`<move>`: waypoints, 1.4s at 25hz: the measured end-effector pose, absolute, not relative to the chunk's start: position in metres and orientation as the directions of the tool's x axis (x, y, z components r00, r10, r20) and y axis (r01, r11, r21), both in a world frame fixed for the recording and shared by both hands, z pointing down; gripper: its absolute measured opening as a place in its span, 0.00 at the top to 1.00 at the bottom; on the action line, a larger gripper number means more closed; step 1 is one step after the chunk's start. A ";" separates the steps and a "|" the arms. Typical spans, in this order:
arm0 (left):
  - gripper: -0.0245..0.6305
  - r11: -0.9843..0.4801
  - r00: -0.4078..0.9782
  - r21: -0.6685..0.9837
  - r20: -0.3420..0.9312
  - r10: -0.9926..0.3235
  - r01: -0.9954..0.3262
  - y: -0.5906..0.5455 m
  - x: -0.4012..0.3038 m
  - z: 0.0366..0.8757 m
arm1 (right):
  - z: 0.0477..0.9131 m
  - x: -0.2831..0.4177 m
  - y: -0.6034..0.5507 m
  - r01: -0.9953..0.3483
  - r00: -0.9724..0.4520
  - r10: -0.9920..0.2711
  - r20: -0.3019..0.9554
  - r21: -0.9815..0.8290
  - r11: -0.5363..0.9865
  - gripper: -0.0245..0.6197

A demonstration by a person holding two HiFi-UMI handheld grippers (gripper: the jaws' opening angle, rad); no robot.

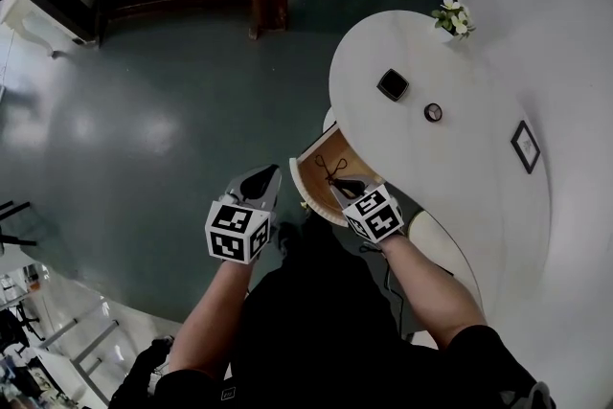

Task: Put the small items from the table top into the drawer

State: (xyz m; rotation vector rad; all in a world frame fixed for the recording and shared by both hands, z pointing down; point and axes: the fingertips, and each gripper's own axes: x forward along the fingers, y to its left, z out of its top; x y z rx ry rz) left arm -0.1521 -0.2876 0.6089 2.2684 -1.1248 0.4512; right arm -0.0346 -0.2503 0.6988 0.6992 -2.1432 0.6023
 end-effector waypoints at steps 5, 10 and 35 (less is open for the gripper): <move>0.95 -0.490 0.589 0.334 0.545 -0.596 -0.805 -0.292 -0.141 0.626 | 0.735 -0.024 -0.249 -0.641 -0.503 -0.223 0.835 -0.188 0.744 0.91; 0.95 -0.496 0.594 0.338 0.566 -0.572 -0.800 -0.294 -0.130 0.643 | 0.769 -0.020 -0.245 -0.566 -0.456 -0.167 0.874 -0.140 0.812 0.91; 0.95 -0.427 0.558 0.362 0.601 -0.572 -0.828 -0.297 -0.135 0.689 | 0.881 -0.017 -0.252 -0.395 -0.252 0.027 0.967 -0.128 0.910 0.91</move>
